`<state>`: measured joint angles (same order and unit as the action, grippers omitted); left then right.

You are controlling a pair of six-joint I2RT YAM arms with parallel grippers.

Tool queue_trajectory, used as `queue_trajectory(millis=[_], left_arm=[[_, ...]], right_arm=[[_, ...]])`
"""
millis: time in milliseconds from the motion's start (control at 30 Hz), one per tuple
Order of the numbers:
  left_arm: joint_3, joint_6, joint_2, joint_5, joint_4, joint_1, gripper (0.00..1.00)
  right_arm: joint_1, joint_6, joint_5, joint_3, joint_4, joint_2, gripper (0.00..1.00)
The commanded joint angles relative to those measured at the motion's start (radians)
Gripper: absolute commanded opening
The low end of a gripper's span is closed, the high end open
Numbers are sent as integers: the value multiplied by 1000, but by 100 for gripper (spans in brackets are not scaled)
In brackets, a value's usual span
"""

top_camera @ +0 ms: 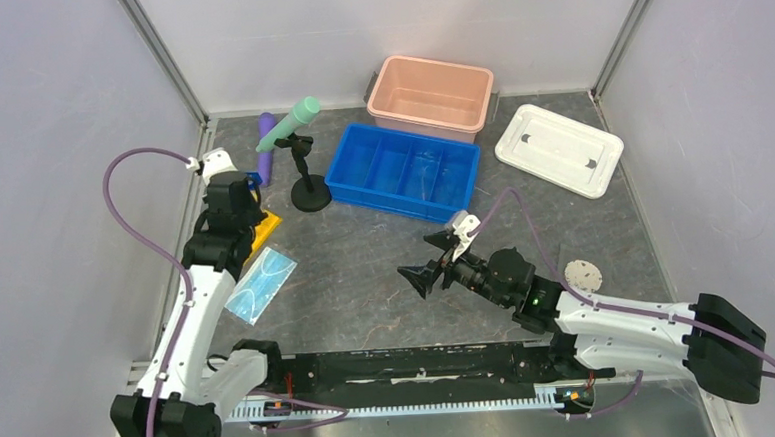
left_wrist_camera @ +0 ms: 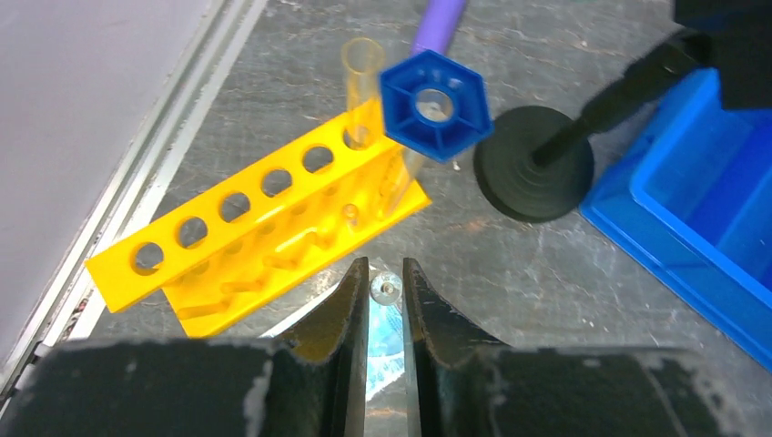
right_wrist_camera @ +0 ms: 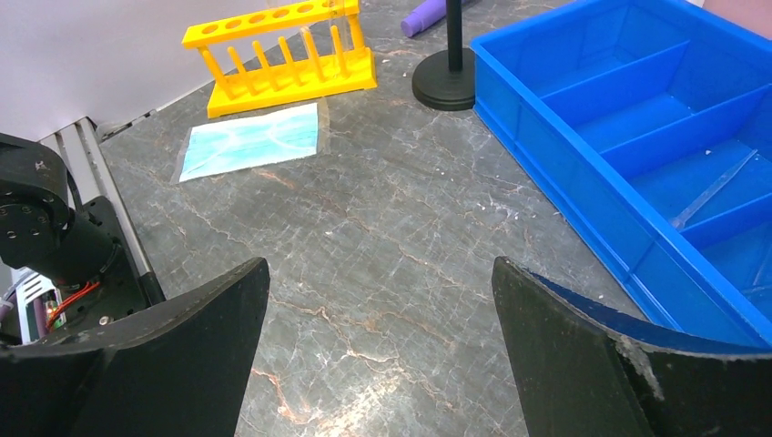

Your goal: Organize the chemistry lab equipment

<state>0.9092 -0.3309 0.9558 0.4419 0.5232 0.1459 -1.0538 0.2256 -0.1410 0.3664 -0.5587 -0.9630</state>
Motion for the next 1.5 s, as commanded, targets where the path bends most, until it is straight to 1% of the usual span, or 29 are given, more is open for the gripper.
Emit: queue_trajectory(millis=[0,333,400,433,500,933,1300,1467], left_arm=[[-22,40,12,43,-106,-67,21],[-71,3,60,73,-200,-144,20],[-77,1,64,76,-210,-144,20],[-80,-1,66,77,-212,-173,21],[-91,-11,72,76,-213,-184,21],[-130,-46,124,48,-241,-196,22],[-108,-57,89,28,-235,-198,21],[-123,-74,104,21,-244,-198,21]], right_arm=[[-2,-23,-18,-9,-10,36,98],[-2,-43,-37,-24,2,83,98],[-2,-47,-36,-21,5,84,98],[-1,-51,-36,-18,9,85,98],[0,-61,-38,-12,18,87,98],[1,-69,-48,-10,28,110,98],[1,-65,-53,-12,31,110,98],[2,-60,-53,-11,29,105,98]])
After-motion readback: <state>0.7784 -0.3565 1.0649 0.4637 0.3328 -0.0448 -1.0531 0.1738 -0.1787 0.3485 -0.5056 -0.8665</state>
